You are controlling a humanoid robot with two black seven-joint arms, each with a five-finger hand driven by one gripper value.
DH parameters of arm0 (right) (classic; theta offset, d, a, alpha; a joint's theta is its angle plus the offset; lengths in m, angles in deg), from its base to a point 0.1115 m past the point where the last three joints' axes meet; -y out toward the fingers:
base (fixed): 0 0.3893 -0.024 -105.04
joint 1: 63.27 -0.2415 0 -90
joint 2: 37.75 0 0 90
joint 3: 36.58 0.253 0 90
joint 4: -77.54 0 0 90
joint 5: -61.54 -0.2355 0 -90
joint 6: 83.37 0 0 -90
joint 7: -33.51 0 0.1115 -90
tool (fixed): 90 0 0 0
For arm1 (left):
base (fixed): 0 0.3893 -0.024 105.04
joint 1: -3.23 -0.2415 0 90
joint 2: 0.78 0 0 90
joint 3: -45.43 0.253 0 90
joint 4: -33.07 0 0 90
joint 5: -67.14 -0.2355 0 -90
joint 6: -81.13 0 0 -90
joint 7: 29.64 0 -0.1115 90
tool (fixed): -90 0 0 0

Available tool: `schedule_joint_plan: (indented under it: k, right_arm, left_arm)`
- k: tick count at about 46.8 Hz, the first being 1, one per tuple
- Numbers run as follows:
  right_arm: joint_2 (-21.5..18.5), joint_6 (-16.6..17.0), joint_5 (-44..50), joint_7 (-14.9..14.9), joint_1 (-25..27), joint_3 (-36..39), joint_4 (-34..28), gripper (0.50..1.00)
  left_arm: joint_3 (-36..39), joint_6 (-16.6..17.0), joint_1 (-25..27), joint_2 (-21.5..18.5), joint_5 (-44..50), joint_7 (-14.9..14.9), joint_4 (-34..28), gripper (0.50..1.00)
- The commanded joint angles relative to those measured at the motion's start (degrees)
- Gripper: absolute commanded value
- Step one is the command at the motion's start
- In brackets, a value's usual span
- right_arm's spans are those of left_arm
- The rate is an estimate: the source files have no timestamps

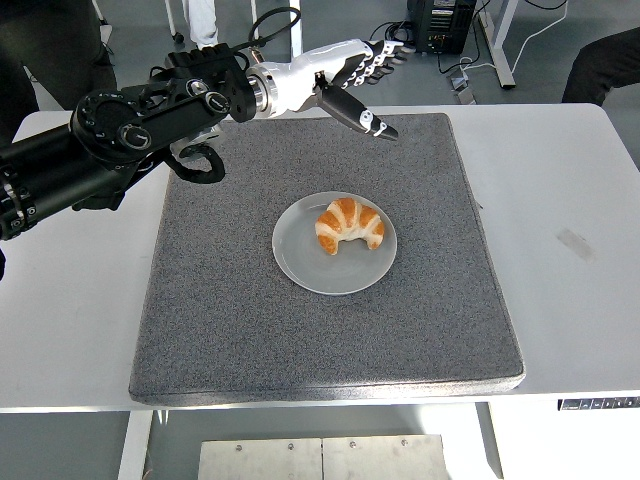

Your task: Place the bread on the plate

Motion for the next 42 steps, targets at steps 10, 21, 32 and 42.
schedule_joint_plan:
  k: [10, 21, 32, 42]
  right_arm:
    - [0.0, 0.0, 0.0, 0.0, 0.0, 0.0, 0.0, 1.0]
    - [0.0, 0.0, 0.0, -0.1, 0.0, 0.0, 0.0, 1.0]
    - [0.0, 0.0, 0.0, 0.0, 0.0, 0.0, 0.0, 1.0]
    - [0.0, 0.0, 0.0, 0.0, 0.0, 0.0, 0.0, 1.0]
  left_arm:
    - [-9.4, -7.1, -0.5, -5.1, 4.2, -1.0, 0.0, 0.986]
    - [-12.4, -7.2, -0.6, -7.1, 11.0, -4.3, 1.1, 0.987]
    - [-16.6, -6.7, -3.3, -7.4, 16.8, -4.9, 5.3, 0.987]
    - [-20.3, -4.9, -7.1, -6.8, 19.8, -5.0, 9.5, 0.987]
